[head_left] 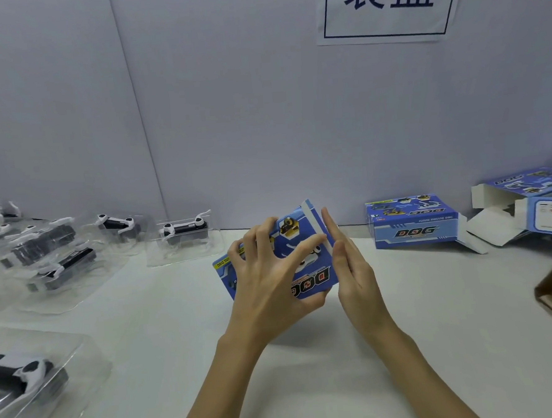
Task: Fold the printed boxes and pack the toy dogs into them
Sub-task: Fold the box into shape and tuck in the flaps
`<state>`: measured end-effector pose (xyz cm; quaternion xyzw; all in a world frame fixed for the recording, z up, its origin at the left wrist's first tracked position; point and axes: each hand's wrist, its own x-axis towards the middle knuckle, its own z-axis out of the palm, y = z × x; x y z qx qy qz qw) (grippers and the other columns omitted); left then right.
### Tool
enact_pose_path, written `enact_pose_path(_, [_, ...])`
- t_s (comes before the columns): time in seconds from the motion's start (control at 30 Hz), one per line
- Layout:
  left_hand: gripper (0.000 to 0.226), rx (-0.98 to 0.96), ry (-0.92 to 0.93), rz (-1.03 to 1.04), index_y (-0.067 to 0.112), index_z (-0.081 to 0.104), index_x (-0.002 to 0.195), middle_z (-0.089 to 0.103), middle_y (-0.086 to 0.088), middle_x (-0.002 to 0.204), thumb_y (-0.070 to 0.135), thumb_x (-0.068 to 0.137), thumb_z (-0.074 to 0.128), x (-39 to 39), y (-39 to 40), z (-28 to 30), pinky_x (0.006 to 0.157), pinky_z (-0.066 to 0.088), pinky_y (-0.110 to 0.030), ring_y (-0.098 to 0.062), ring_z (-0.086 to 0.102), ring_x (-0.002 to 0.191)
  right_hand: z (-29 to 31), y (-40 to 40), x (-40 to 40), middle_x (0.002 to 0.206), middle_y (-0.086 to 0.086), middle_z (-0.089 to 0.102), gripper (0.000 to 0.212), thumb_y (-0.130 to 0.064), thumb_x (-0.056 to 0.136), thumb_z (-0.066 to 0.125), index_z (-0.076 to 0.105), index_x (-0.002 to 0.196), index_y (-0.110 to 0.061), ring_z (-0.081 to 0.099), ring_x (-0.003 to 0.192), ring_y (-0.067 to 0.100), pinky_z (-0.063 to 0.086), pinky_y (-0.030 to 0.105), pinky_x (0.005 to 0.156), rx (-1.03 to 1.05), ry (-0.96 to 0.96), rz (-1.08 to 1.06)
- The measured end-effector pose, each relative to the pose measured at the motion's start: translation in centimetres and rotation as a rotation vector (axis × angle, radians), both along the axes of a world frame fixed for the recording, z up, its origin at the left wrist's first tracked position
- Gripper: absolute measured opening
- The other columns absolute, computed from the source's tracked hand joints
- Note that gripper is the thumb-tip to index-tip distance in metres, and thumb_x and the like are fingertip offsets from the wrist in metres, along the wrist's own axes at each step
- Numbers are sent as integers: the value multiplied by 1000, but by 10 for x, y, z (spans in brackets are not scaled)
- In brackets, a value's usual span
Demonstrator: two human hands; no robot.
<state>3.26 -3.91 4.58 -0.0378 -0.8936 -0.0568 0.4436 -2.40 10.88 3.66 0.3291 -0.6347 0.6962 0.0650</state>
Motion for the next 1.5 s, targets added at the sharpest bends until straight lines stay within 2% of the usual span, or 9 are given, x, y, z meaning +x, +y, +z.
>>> enact_pose_path(0.2, [86,-35,20,31,43,43,148,44,-16,150,76,74,70,0,-4,-2,100,40,-58,-36,45,134,-1,3,-2,142,-32,50,61,-35,103,54,31,157,-48,54,135,8,63,28,79,102,131,-56])
enact_pose_path(0.37, [88,-47,44,47,41,44,151,47,-14,150,78,74,68,0,-5,-2,97,44,-57,-36,49,130,-2,6,-5,149,-20,48,57,-31,107,52,32,157,-50,51,139,16,65,33,79,144,213,-96])
enact_pose_path(0.53, [89,-46,53,24,40,42,150,47,-14,150,78,74,68,0,-7,-3,98,45,-57,-35,48,130,-5,7,-8,159,-8,41,56,-38,107,51,30,157,-53,45,145,21,65,40,83,218,251,-138])
enact_pose_path(0.63, [93,-34,49,33,40,40,152,46,-15,149,77,72,68,0,-7,-2,97,44,-57,-35,48,129,-6,6,-7,151,-10,49,62,-36,104,58,31,159,-46,53,138,20,65,37,82,193,249,-116])
enact_pose_path(0.73, [99,-51,34,54,38,35,158,46,-16,148,80,73,65,1,-6,-2,95,46,-56,-35,48,127,-7,5,-7,146,-11,54,56,-36,104,57,39,157,-39,58,133,19,65,37,81,154,214,-115])
enact_pose_path(0.9, [100,-42,60,43,37,39,157,46,-14,145,79,71,68,2,-6,0,95,45,-54,-34,47,125,-8,5,-7,145,-3,55,49,-32,105,55,48,153,-28,58,132,20,65,39,82,145,183,-111])
enact_pose_path(1.13, [100,-24,74,52,35,45,155,47,-13,144,77,70,74,1,-7,0,94,46,-54,-34,49,122,-6,0,-2,151,-5,47,61,-32,104,58,33,160,-39,50,139,19,62,30,87,166,223,-94])
enact_pose_path(1.33, [97,-39,62,55,39,43,155,46,-12,146,78,71,72,1,-6,1,93,47,-53,-34,48,125,-9,-2,-4,148,-3,49,55,-33,103,55,41,157,-30,52,138,20,64,38,86,147,177,-99])
enact_pose_path(1.5, [95,-15,72,29,32,54,149,48,-13,146,73,67,80,1,-7,1,95,50,-55,-35,51,126,-8,-3,-5,147,-3,46,51,-37,101,53,41,150,-41,50,139,20,65,40,84,172,166,-105])
